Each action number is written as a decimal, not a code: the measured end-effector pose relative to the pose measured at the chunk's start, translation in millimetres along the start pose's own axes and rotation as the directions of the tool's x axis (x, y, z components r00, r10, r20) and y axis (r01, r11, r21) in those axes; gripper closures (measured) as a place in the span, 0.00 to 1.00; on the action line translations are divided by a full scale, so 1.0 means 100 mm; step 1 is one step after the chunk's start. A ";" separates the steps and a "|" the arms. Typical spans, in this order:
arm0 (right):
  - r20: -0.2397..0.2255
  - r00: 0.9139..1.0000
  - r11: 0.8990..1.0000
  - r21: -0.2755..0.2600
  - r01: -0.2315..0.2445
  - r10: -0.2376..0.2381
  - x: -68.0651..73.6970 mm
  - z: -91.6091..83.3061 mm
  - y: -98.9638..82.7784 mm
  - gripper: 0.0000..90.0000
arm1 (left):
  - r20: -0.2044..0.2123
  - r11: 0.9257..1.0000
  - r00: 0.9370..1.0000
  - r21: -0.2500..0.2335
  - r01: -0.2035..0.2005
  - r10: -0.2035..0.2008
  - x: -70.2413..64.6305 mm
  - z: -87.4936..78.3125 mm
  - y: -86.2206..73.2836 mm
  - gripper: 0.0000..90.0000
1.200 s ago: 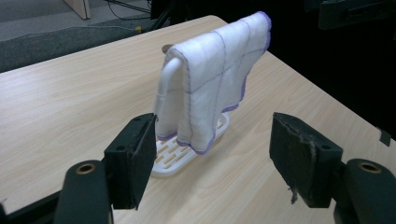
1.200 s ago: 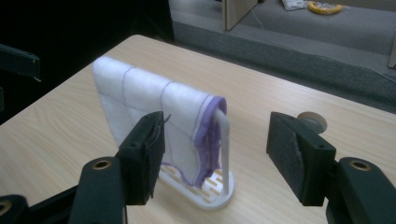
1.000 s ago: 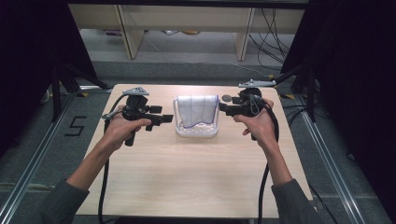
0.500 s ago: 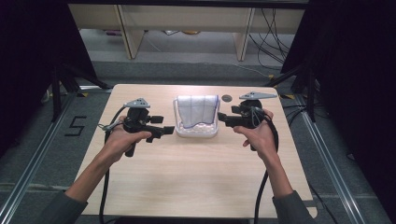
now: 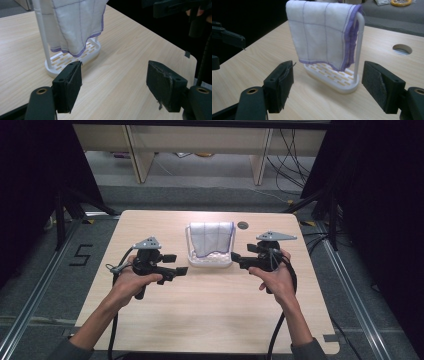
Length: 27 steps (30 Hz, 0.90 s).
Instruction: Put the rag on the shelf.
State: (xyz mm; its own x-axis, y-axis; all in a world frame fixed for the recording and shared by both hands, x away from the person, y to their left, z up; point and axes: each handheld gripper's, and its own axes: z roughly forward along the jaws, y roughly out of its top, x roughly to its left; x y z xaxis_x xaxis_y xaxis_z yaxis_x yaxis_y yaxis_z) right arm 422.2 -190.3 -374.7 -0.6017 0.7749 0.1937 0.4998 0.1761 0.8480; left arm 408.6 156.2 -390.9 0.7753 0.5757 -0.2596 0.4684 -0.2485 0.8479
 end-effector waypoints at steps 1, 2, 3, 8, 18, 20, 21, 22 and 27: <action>0.011 1.000 1.000 -0.001 0.024 -0.024 -0.01 0.00 -0.02 0.29 | 0.004 1.000 1.000 -0.002 -0.007 0.007 -0.01 0.00 -0.02 0.31; -0.007 1.000 1.000 0.016 -0.005 0.005 0.02 0.01 -0.05 0.28 | 0.007 1.000 1.000 0.002 -0.013 0.013 -0.02 0.01 -0.04 0.31; -0.022 1.000 1.000 0.023 -0.008 0.008 0.03 0.02 -0.07 0.27 | 0.014 1.000 1.000 0.003 -0.018 0.018 -0.02 0.02 -0.07 0.30; -0.027 1.000 0.999 0.032 0.008 -0.007 0.05 0.04 -0.16 0.25 | 0.013 1.000 1.000 0.002 -0.009 0.009 -0.03 0.00 -0.21 0.30; -0.037 0.998 0.997 0.055 0.047 -0.045 0.08 0.04 -0.33 0.23 | -0.025 0.999 0.999 0.039 -0.035 0.036 -0.01 0.02 -0.48 0.30; -0.041 0.999 0.998 0.070 0.006 -0.004 0.10 0.04 -0.37 0.23 | -0.020 0.998 0.999 0.058 -0.033 0.034 -0.01 0.04 -0.56 0.29; -0.040 0.999 0.997 0.075 0.023 -0.020 0.09 0.04 -0.38 0.23 | -0.020 0.998 0.999 0.061 -0.033 0.034 -0.02 0.04 -0.60 0.29; -0.040 0.999 0.997 0.075 0.009 -0.007 0.11 0.04 -0.40 0.23 | -0.026 0.997 0.999 0.065 -0.036 0.038 -0.02 0.04 -0.63 0.29; -0.045 0.998 0.996 0.072 0.043 -0.040 0.14 0.05 -0.44 0.23 | -0.024 0.998 0.999 0.058 -0.028 0.029 -0.03 0.00 -0.75 0.28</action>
State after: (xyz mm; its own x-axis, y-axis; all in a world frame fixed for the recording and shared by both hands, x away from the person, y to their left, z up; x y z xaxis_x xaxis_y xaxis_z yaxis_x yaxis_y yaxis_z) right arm 394.6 -184.0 -411.2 -0.6483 0.7393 0.1820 0.5172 0.2522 0.8178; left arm 370.9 172.8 -453.6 0.7780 0.5872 -0.2234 0.4707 -0.3092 0.8263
